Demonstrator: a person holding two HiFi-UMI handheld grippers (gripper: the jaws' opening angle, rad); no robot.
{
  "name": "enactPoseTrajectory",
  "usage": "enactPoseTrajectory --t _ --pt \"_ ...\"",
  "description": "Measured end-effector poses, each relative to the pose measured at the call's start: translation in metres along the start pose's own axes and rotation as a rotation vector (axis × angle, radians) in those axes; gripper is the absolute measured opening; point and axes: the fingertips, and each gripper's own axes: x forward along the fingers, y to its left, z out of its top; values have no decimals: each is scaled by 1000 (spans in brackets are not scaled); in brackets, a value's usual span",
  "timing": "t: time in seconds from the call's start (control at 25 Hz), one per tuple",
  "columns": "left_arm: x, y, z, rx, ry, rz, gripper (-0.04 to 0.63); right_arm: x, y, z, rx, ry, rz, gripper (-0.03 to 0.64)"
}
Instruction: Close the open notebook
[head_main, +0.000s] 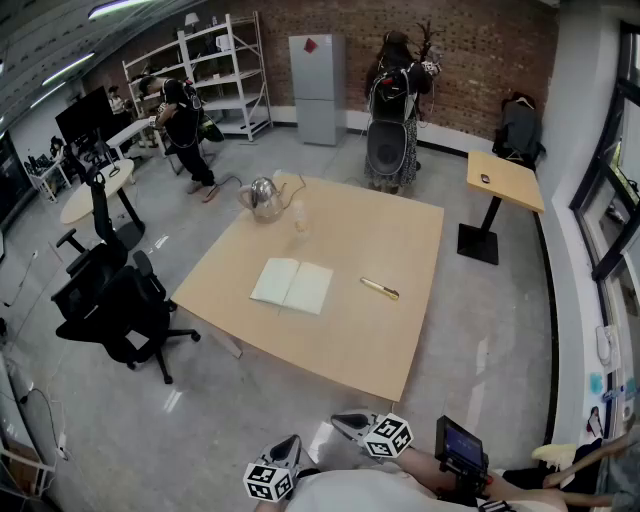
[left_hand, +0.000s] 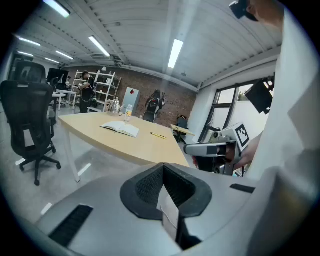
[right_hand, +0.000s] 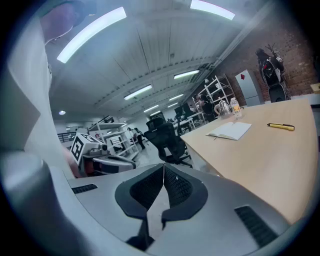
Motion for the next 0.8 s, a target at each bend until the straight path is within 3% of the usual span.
enactPoseTrajectory --t 0.28,0.44,0.8 --pt "9 79 40 34 -15 -55 6 64 -18 43 -24 -39 -86 15" --pt "-1 122 47 6 -15 -52 6 94 -21 57 -17 -34 -144 15" --pt "-39 203 60 -59 -43 36 6 146 -25 72 1 -15 -196 15"
